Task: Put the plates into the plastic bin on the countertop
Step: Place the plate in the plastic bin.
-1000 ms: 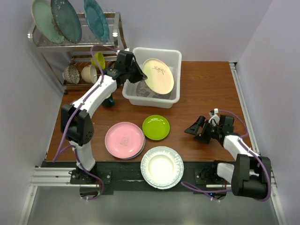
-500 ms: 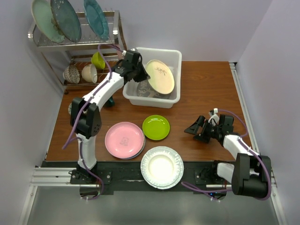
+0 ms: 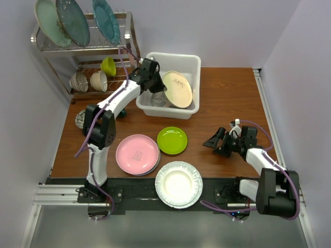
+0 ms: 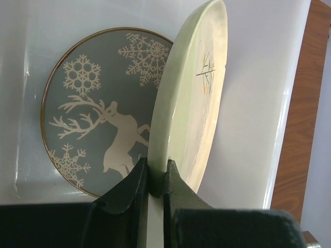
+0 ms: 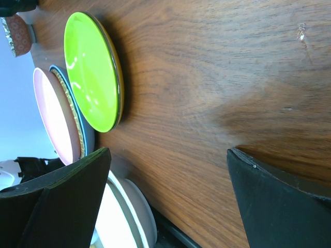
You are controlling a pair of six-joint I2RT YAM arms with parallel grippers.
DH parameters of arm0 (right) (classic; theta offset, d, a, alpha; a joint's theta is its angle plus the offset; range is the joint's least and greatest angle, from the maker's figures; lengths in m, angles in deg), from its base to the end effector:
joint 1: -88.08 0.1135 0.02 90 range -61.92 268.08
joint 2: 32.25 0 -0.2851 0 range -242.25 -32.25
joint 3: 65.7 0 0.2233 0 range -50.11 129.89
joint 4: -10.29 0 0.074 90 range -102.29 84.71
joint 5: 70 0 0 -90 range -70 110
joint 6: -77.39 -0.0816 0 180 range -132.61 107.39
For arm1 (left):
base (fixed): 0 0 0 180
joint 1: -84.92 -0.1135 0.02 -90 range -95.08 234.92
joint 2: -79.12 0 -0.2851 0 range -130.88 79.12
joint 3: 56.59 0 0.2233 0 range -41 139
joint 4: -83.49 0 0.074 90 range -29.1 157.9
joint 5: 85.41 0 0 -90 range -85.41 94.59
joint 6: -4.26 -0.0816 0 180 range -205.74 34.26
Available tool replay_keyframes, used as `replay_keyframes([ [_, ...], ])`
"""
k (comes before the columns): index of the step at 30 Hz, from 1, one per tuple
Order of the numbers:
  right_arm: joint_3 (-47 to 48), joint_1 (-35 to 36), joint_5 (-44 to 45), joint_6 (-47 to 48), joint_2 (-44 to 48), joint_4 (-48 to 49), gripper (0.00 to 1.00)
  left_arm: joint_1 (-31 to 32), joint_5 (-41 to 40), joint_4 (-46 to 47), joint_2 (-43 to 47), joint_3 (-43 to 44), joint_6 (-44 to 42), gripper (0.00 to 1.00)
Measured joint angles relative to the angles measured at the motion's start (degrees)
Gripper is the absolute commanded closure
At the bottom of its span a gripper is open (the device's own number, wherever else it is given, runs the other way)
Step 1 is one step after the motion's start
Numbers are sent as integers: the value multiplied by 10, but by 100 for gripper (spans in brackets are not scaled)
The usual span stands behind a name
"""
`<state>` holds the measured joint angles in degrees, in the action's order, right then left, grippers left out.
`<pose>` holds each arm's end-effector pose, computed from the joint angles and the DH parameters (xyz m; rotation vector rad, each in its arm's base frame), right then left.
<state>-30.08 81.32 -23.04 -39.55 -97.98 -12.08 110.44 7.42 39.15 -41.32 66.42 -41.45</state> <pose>0.1827 0.0344 0.1554 0.3911 2.4088 1.0829 0.4526 -0.2206 0.2657 -0.3645 2.3680 -0.6622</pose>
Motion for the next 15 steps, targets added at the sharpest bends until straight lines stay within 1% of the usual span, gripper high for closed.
replay_keyframes([
  [4,0,0,0,0,0,0,1,0,3,0,-1,0,-5,90],
  [5,0,0,0,0,0,0,2,0,3,0,-1,1,-6,85],
  [7,0,0,0,0,0,0,1,-1,4,-1,-2,2,-8,79],
  [8,0,0,0,0,0,0,1,-1,6,-1,-3,4,-9,73],
  [10,0,1,0,0,0,1,1,-1,10,-4,-4,8,-14,66],
  [11,0,1,0,0,-2,2,2,-1,10,-7,-5,10,-19,59],
  [14,2,3,-1,0,-5,3,2,-1,9,-27,-7,10,-31,48],
  [15,3,4,0,0,-7,4,2,-1,9,-34,-8,10,-36,47],
])
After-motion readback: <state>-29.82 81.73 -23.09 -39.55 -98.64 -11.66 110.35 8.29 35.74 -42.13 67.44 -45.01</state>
